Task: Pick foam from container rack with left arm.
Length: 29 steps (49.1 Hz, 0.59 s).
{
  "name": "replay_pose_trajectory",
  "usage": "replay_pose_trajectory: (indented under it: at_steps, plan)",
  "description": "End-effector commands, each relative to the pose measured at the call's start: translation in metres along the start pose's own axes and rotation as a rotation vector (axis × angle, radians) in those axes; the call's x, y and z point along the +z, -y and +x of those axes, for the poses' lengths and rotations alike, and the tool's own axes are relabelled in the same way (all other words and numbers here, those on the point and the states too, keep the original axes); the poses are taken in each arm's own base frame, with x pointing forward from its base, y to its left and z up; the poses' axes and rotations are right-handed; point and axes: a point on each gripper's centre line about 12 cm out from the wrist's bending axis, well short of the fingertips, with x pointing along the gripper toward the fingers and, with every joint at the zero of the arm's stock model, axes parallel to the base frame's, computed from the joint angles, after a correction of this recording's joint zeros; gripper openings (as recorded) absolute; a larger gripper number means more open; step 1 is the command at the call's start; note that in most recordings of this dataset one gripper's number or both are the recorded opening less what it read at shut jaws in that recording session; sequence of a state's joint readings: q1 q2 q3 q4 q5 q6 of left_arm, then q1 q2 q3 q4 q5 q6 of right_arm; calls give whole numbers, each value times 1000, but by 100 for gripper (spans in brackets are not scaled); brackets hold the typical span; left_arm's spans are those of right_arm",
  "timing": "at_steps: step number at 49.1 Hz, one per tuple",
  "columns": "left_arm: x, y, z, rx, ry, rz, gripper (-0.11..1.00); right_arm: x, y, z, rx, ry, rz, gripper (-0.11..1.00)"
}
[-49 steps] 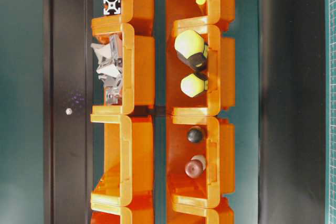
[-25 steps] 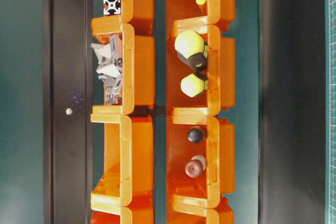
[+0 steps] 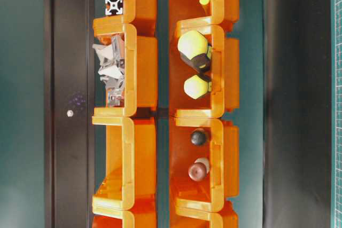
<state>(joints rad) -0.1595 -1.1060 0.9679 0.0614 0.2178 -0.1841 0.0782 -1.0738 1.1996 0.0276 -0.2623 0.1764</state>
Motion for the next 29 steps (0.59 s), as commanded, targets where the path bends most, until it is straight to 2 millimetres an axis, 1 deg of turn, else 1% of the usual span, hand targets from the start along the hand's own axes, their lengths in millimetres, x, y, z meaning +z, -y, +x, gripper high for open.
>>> replay_pose_trajectory:
  at_steps: [1, 29]
  plan:
    - [5, 0, 1, 1, 19, 3, 85, 11, -2, 0, 7, 24, -5, 0]
    - [-2, -1, 1, 3, 3, 3, 85, 11, -3, -2, 9, 25, 5, 0]
